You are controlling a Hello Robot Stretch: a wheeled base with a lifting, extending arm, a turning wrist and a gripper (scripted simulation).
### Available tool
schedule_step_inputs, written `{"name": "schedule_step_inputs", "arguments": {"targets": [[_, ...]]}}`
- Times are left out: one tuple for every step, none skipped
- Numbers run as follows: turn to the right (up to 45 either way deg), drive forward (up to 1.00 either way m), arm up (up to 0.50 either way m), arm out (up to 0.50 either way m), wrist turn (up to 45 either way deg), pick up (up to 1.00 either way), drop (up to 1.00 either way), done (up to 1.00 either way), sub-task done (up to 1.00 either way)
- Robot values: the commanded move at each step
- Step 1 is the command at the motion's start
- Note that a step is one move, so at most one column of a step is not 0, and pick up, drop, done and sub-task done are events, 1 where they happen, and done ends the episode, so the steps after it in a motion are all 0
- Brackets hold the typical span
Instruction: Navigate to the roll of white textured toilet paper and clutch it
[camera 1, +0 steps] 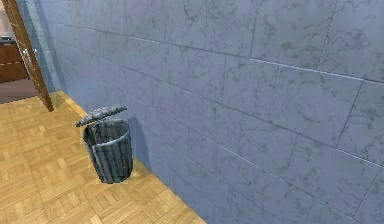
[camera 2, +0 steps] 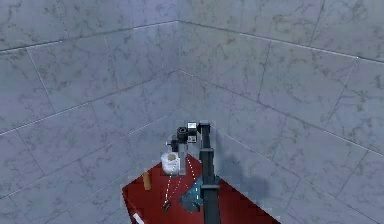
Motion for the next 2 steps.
{"name": "schedule_step_inputs", "arguments": {"targets": [[0.0,0.00,0.00,0.00,45.0,0.00,0.00,0.00,0.00],[0.0,0.00,0.00,0.00,45.0,0.00,0.00,0.00,0.00]]}}
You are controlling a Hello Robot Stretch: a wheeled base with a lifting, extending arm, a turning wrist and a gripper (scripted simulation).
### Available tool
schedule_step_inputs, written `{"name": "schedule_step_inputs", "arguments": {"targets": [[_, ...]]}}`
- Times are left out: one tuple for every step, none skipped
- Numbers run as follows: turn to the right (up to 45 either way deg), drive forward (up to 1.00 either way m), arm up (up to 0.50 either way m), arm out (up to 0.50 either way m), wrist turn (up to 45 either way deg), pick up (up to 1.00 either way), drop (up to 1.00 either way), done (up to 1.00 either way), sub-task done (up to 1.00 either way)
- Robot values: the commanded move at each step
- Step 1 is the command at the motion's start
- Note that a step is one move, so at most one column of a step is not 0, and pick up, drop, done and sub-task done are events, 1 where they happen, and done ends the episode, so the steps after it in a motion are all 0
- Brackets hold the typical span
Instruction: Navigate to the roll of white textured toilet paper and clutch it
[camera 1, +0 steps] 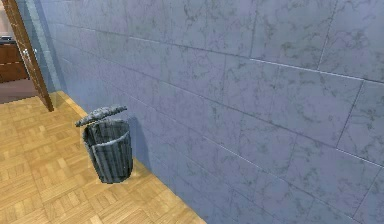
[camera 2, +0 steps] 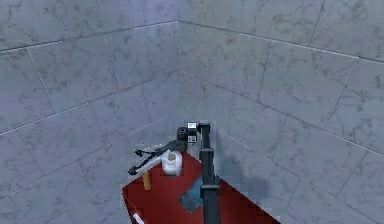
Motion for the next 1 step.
{"name": "schedule_step_inputs", "arguments": {"targets": [[0.0,0.00,0.00,0.00,45.0,0.00,0.00,0.00,0.00]]}}
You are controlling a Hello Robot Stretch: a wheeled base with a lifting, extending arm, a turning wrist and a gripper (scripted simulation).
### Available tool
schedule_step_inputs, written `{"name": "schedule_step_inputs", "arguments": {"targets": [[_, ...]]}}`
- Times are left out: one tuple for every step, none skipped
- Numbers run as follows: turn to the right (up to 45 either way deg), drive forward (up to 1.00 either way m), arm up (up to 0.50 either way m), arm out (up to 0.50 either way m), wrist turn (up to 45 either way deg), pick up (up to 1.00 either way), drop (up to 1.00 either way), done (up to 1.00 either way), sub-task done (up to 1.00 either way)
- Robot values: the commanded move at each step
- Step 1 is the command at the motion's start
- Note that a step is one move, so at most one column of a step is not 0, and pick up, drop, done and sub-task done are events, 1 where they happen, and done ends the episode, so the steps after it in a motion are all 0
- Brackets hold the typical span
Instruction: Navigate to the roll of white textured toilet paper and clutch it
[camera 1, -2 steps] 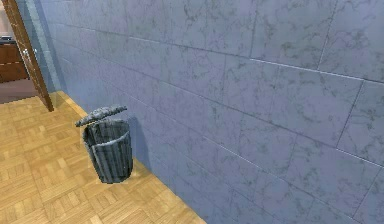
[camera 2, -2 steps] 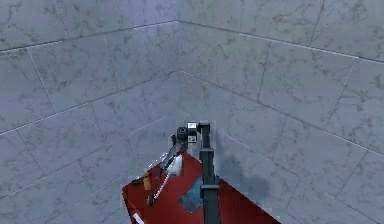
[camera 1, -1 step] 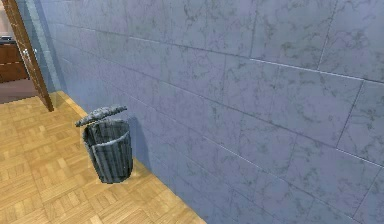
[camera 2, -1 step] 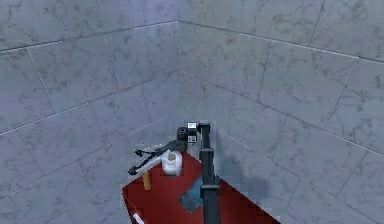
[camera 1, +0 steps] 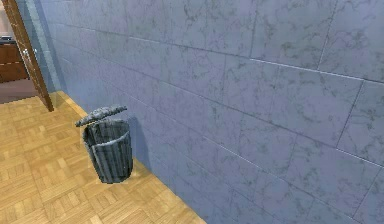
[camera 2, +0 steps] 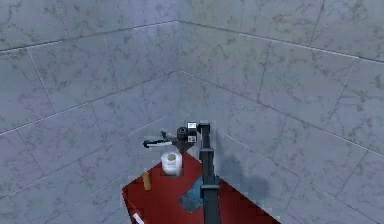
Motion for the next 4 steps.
{"name": "schedule_step_inputs", "arguments": {"targets": [[0.0,0.00,0.00,0.00,21.0,0.00,0.00,0.00,0.00],[0.0,0.00,-0.30,0.00,0.0,0.00,0.00,0.00,0.00],[0.0,0.00,0.00,0.00,0.0,1.00,0.00,0.00,0.00],[0.0,0.00,0.10,0.00,0.0,0.00,0.00,0.00,0.00]]}}
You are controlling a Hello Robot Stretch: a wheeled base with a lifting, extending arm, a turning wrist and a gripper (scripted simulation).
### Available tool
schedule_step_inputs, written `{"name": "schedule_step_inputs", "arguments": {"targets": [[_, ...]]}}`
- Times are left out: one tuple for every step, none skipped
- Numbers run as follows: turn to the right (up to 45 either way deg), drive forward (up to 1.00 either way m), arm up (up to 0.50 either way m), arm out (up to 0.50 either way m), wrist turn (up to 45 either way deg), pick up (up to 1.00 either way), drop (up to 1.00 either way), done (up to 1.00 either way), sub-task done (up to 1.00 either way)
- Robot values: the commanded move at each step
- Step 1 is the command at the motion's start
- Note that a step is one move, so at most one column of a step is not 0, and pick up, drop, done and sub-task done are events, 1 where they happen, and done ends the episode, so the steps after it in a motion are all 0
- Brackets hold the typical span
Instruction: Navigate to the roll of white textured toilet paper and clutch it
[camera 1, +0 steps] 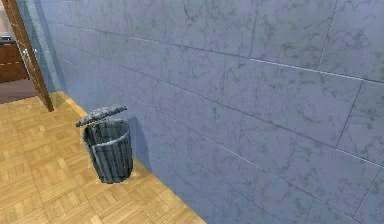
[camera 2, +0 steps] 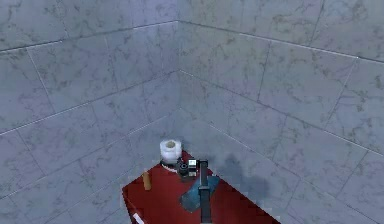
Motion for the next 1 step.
{"name": "schedule_step_inputs", "arguments": {"targets": [[0.0,0.00,0.00,0.00,0.0,0.00,0.00,1.00,0.00]]}}
